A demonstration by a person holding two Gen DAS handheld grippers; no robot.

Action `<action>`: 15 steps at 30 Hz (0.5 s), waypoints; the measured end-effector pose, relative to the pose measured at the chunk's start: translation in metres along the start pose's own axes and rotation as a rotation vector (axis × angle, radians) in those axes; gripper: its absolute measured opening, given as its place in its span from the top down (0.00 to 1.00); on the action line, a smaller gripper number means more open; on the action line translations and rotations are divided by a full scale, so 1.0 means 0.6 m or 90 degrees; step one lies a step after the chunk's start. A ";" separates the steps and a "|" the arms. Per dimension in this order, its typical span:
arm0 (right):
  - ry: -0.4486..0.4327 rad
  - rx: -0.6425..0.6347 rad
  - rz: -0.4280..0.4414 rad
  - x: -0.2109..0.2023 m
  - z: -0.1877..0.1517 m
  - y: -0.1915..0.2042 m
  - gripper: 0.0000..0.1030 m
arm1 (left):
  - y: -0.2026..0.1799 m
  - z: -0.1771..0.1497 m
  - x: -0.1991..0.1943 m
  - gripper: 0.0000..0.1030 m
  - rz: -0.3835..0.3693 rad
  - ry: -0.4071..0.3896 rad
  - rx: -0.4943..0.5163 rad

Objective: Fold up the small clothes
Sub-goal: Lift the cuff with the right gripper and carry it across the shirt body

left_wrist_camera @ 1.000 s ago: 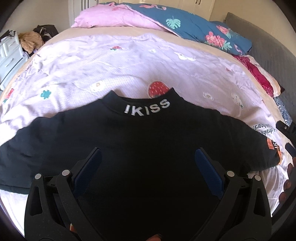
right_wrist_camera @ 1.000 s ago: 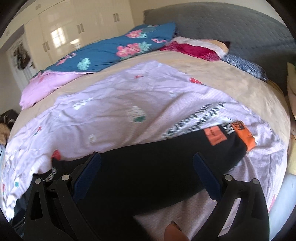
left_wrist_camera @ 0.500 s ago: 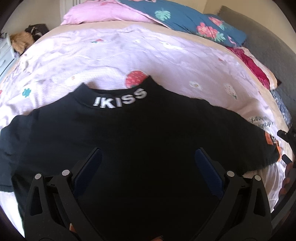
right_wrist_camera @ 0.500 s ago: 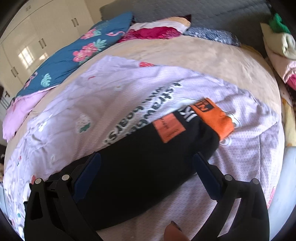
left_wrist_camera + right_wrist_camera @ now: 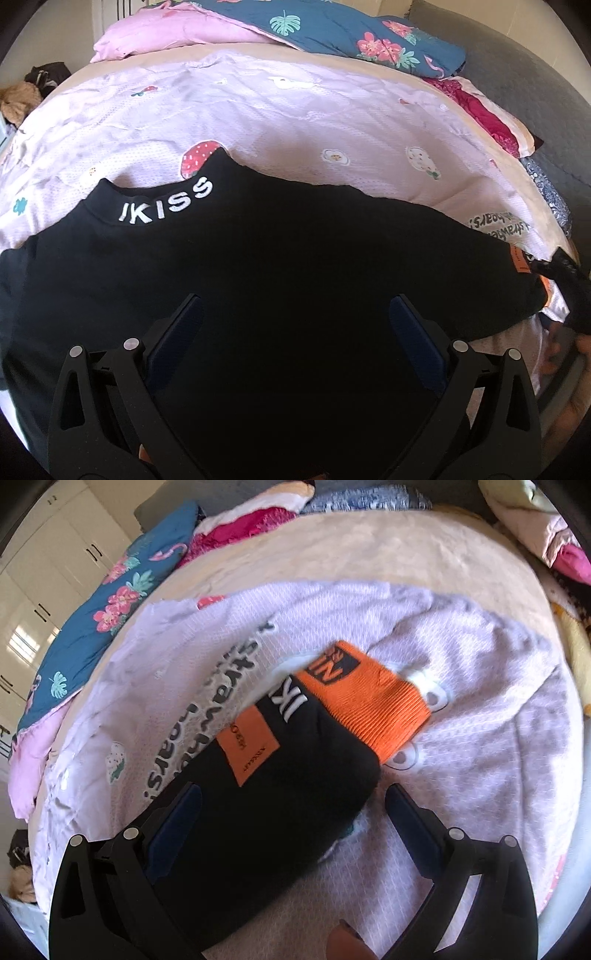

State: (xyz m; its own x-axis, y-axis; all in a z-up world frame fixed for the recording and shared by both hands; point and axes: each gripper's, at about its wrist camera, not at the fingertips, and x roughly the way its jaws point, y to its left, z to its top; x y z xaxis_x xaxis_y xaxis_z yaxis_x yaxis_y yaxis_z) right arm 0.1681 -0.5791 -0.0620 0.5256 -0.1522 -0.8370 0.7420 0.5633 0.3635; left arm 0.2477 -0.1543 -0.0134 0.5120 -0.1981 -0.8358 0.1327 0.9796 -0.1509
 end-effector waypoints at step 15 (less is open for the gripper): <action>-0.088 -0.006 0.167 -0.062 0.021 0.002 0.88 | 0.040 0.011 -0.064 0.09 0.008 -0.031 -0.045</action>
State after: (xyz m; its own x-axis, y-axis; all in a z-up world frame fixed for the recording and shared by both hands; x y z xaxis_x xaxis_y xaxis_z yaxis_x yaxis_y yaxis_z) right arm 0.1547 -0.5832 -0.0252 0.7510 -0.1093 -0.6512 0.5698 0.6056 0.5555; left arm 0.2368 -0.1237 0.0185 0.5545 -0.1857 -0.8112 0.0666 0.9816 -0.1792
